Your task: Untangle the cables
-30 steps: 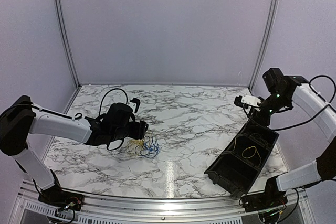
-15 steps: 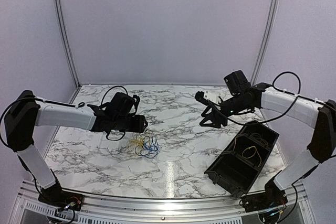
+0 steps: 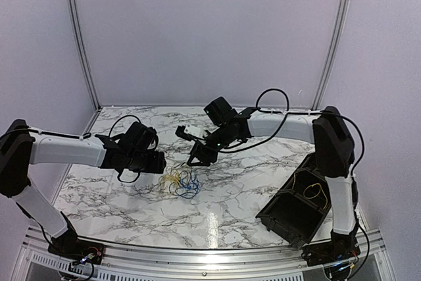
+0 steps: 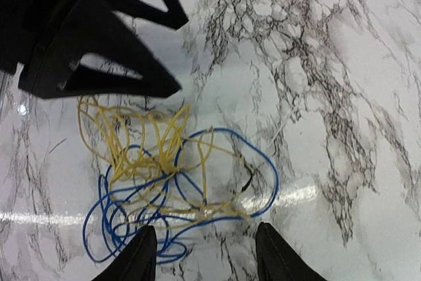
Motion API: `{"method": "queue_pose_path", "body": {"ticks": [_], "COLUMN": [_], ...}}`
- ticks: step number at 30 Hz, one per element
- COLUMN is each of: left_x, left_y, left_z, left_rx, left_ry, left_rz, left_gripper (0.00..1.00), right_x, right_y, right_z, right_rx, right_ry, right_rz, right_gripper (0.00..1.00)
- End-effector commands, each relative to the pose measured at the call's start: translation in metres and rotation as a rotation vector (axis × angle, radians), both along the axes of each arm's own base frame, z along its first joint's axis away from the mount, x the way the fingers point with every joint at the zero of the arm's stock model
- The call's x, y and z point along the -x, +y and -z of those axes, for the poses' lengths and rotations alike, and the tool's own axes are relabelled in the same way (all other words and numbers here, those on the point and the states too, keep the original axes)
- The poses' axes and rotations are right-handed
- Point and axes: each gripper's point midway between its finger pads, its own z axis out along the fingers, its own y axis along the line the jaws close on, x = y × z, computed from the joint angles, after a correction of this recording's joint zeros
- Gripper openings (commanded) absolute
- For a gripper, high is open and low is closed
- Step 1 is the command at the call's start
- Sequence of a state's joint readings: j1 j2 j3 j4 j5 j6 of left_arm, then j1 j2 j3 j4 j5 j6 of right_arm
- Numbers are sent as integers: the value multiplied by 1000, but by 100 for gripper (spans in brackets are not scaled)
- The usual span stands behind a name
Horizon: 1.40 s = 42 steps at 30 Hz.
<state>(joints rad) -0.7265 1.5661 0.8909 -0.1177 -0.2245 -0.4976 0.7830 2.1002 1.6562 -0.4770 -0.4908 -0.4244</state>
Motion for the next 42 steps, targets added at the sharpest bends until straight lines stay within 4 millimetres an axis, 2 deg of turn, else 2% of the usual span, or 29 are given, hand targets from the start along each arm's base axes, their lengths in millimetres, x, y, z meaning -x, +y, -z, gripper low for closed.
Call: {"method": "queue_pose_path", "body": {"ticks": [1,5,9,17,23,25,26,28,35,39,42], "left_x": [23,28,28,23,18,17,17,17,1,-19,-30], "left_y": [13,15,15,13,-1,-9,-14,-22,-38,-45,-49], "left_z": [18,13,5,2,-6,-10,-11,-11,-2,3,14], "left_rx": [4,41,59,61,147,196,224,270,303,291,286], "left_ry": [69,48,21,-5,-37,-54,-60,-61,-71,-100,-104], "left_rz": [-18,-16,-15,-14,11,32,43,64,52,20,-13], "left_gripper": [68,67,67,67,67,67,67,68,67,66,66], "right_x": [-20,-23,-19,-12,-11,-12,-13,-16,-18,-7,5], "right_y": [34,47,48,44,49,52,53,55,55,57,57], "right_z": [-17,-2,11,6,16,13,9,0,-44,-61,-88], "right_rx": [-32,-23,-10,-20,-10,-12,-18,-25,-80,-125,-181], "right_ry": [-16,10,46,50,92,104,100,83,31,74,100], "right_rz": [23,24,19,10,-1,-7,-8,-1,6,-23,-58], "right_gripper": [52,51,48,46,26,17,9,0,0,0,0]}}
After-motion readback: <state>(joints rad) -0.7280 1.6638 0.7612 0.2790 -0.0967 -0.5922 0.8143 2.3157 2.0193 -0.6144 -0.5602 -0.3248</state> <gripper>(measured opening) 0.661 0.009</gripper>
